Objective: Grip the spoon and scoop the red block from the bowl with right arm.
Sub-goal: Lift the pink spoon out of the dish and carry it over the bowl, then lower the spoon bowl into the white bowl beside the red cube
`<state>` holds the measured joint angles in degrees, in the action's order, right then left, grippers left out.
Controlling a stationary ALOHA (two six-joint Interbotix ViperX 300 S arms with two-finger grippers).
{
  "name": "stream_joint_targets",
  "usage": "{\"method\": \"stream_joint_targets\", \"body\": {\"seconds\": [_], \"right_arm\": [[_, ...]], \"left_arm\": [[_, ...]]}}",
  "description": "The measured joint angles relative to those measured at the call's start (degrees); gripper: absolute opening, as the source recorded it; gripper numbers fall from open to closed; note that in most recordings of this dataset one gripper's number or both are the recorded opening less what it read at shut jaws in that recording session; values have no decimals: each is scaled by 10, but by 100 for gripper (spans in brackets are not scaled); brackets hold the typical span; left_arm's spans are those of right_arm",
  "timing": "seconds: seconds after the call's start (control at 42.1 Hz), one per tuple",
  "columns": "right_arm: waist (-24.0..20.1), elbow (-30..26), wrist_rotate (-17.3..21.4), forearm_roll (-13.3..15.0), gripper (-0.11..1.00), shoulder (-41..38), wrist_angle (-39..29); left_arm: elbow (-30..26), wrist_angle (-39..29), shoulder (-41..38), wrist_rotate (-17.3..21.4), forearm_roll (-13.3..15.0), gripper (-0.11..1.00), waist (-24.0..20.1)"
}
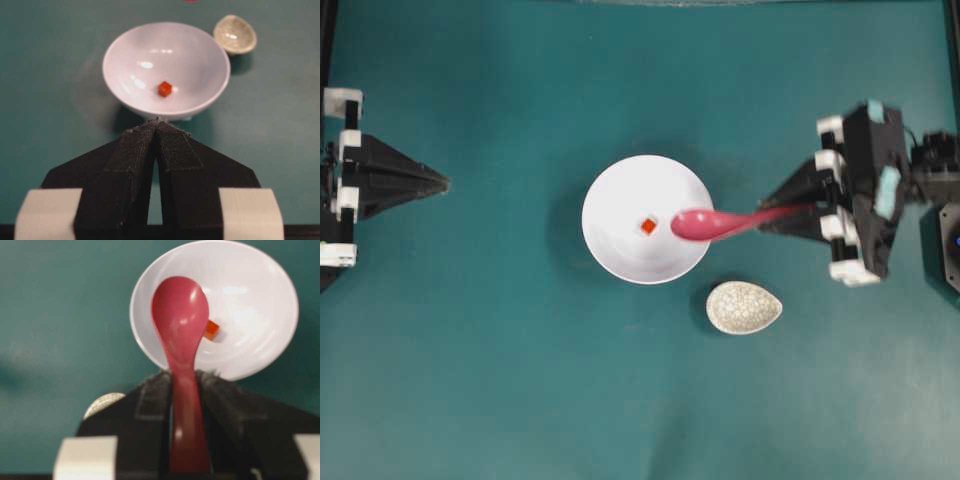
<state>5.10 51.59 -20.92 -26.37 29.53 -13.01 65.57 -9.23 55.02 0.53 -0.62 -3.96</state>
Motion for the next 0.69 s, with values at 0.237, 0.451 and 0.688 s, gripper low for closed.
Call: {"method": "stream_joint_targets", "body": {"seconds": [0.237,0.451,0.688], "right_arm": [[41,-65,10,2,25,-30,-116],[56,-120,41,8,25,-81,-207],[57,-179,78,50,25,-152,-278]], "left_arm": [[-1,0,0,0,0,0,-2],[0,0,0,0,0,0,-2],[-1,0,1,0,0,0,-3]]}}
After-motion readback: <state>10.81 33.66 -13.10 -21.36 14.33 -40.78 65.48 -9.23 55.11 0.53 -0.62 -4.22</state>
